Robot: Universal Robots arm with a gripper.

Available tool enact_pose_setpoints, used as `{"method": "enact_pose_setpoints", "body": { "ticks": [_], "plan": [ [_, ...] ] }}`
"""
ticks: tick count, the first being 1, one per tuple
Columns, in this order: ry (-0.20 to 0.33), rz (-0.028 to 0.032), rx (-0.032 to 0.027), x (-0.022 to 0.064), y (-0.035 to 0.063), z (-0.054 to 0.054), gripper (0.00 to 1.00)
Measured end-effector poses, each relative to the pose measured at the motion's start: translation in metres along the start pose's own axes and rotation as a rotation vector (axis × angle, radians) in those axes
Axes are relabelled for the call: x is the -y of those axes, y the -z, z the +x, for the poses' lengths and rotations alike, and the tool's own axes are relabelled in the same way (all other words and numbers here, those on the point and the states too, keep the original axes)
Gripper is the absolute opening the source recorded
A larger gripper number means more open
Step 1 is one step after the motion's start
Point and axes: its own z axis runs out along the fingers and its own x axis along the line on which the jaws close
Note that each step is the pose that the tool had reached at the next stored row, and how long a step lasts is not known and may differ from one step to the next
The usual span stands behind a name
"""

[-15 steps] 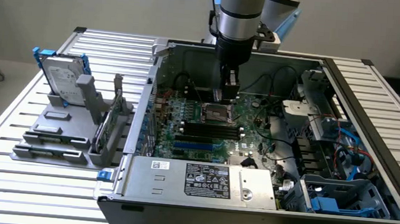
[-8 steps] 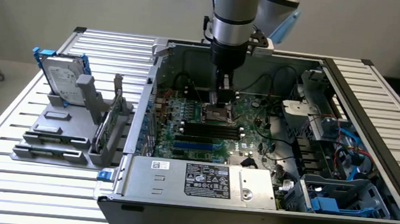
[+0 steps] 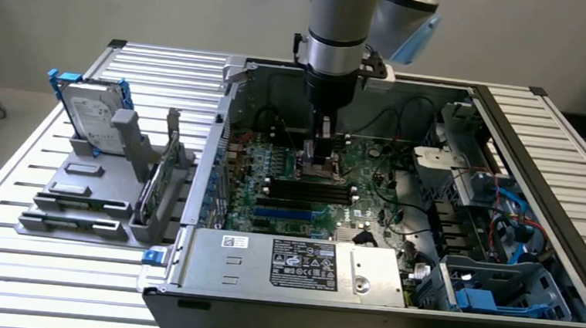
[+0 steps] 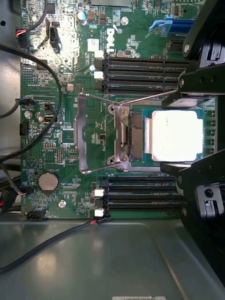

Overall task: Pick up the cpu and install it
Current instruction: 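Place the cpu into insertion slot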

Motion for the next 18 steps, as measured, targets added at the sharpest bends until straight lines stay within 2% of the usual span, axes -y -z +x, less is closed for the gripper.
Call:
{"method": "enact_pose_setpoints", "body": {
  "ticks": [4, 10, 18],
  "plan": [
    [-0.002, -0.0034, -0.0079, 0.0003, -0.0045, -0.002, 0.55],
    [-0.002, -0.0034, -0.0078, 0.0004, -0.0054, -0.003, 0.55],
    [-0.03, -0.0044, -0.0063, 0.0009, -0.0146, -0.003, 0.55]
  ]
}}
